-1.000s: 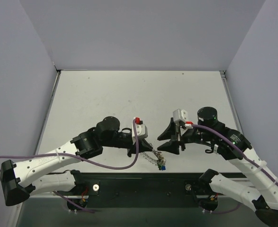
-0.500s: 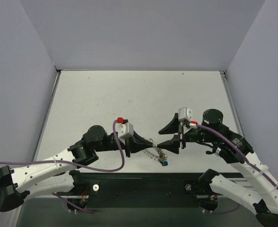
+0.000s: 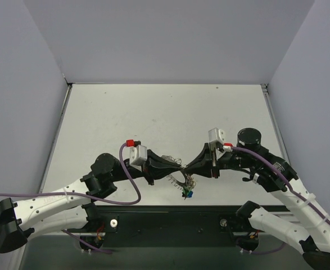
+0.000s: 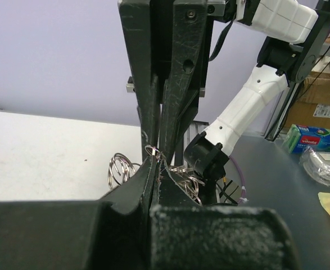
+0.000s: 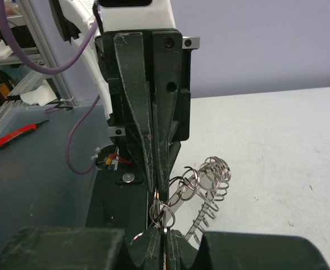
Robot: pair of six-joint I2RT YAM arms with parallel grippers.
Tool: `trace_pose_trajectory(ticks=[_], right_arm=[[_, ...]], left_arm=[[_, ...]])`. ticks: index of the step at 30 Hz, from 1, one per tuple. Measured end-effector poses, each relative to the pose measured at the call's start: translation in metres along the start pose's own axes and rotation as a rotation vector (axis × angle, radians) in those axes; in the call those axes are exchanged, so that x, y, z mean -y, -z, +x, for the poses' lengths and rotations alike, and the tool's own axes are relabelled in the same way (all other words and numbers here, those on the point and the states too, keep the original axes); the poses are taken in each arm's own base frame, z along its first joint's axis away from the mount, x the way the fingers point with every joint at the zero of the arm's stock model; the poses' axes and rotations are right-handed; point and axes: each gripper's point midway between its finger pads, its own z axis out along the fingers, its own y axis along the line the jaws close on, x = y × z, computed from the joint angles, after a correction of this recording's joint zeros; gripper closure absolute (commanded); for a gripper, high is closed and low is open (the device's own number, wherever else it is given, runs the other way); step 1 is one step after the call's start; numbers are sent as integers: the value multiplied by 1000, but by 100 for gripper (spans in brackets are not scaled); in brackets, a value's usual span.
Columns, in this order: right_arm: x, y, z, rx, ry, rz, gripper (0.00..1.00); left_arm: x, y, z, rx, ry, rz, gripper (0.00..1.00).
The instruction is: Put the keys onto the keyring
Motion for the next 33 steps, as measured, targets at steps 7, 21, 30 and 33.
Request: trace_pose_trajectory(ticks=[7, 21, 30, 33], right_arm=[[-2, -4, 4, -12, -23, -42, 100], [-6, -10, 8, -43, -56, -128, 100], [-10, -8, 9, -53, -37, -144, 100], [-10, -7, 9, -53, -29, -140, 96]], left_arm=[[0, 2, 1, 26, 12, -3, 100], [2, 1, -6, 96, 25, 12, 100], [3, -1, -6, 104, 31, 17, 100], [2, -1, -7, 106, 32, 14, 100]])
